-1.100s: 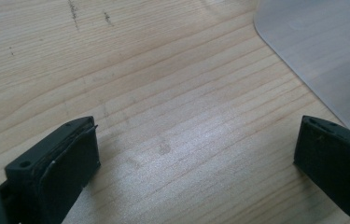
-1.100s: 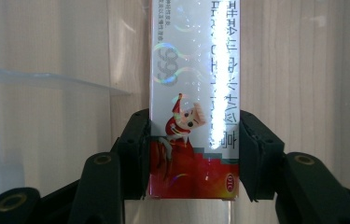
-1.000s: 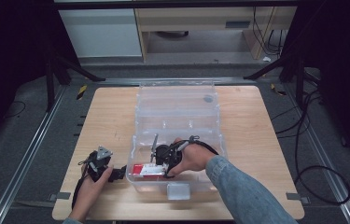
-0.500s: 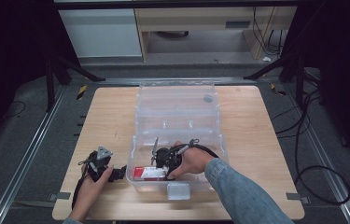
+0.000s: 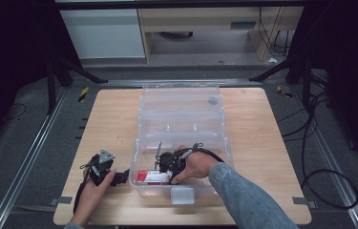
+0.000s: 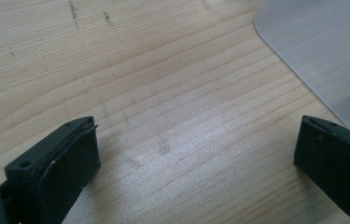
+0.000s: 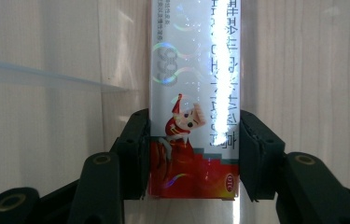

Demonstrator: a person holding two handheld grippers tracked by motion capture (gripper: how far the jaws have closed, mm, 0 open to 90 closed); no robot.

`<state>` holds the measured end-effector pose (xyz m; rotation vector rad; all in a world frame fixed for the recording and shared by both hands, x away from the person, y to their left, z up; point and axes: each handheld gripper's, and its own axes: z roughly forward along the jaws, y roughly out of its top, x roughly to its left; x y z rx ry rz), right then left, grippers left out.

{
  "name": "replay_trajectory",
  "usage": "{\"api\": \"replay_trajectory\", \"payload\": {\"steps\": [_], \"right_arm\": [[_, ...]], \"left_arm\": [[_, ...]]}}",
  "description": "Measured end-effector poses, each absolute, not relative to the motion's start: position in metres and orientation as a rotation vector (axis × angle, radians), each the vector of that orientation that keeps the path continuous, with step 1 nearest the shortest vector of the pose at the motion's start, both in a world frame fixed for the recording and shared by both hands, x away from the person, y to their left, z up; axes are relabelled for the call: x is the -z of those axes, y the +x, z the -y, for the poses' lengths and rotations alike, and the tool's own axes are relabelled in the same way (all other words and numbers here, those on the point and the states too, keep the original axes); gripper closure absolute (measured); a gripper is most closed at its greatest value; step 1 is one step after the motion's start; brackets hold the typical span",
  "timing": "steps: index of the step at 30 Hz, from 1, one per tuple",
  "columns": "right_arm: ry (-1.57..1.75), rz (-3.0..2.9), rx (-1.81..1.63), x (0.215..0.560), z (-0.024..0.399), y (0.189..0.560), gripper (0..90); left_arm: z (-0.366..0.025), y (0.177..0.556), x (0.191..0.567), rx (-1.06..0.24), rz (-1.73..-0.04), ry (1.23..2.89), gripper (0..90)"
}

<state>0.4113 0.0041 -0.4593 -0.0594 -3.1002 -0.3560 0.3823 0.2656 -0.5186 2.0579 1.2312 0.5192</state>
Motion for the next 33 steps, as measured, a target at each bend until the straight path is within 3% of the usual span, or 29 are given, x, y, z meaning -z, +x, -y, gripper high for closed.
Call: {"api": "replay_trajectory", "payload": {"steps": [15,25,33], "right_arm": [[-0.079,3.107,0.331,0.463,-0.005,0.410,50.0],[-0.117,3.122,0.350,0.455,-0.004,0.409,41.6],[-0.112,3.130,0.421,0.441,0.003,0.407,56.1]], "left_arm": [[-0.265,0.382,0.519,-0.519,-1.233,2.054,0.0],[-0.266,0.382,0.519,-0.519,-1.232,2.058,0.0],[-0.265,0.382,0.519,-0.519,-1.233,2.053,0.0]]}}
